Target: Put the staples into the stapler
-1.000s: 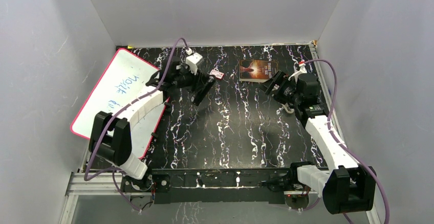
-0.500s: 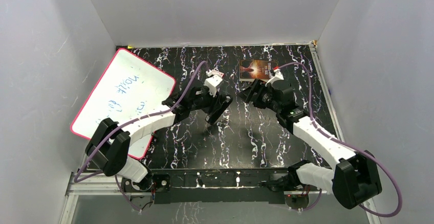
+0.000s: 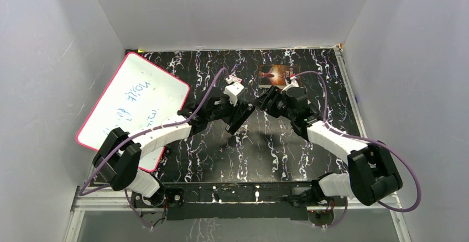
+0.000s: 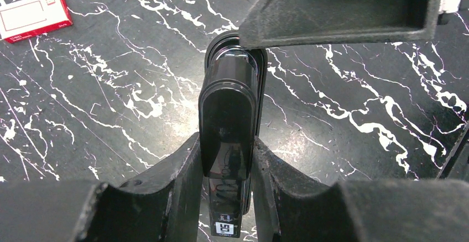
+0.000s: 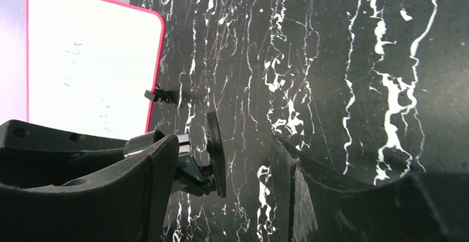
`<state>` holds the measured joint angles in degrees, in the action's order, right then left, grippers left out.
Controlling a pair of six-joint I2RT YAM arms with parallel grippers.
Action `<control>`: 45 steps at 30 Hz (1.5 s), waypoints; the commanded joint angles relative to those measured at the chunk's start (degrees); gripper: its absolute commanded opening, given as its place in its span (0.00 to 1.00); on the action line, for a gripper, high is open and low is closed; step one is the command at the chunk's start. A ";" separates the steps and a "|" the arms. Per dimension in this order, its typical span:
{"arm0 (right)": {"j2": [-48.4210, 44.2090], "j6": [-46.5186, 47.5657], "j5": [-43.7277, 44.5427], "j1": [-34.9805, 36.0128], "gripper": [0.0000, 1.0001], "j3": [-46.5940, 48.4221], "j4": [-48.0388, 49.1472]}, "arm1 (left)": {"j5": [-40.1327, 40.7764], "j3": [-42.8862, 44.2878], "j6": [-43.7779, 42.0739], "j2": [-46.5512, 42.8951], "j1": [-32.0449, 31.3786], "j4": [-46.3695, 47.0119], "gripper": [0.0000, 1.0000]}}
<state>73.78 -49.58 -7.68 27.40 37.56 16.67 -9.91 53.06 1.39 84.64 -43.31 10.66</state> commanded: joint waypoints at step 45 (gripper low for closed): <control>4.68 0.53 -9.50 0.21 0.00 0.16 11.72 | -6.78 1.50 1.46 3.61 -0.89 10.04 0.49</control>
<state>80.73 -48.05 -14.55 27.53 36.77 24.14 -13.52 52.25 3.99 87.13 -43.79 18.06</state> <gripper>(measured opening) 0.216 0.491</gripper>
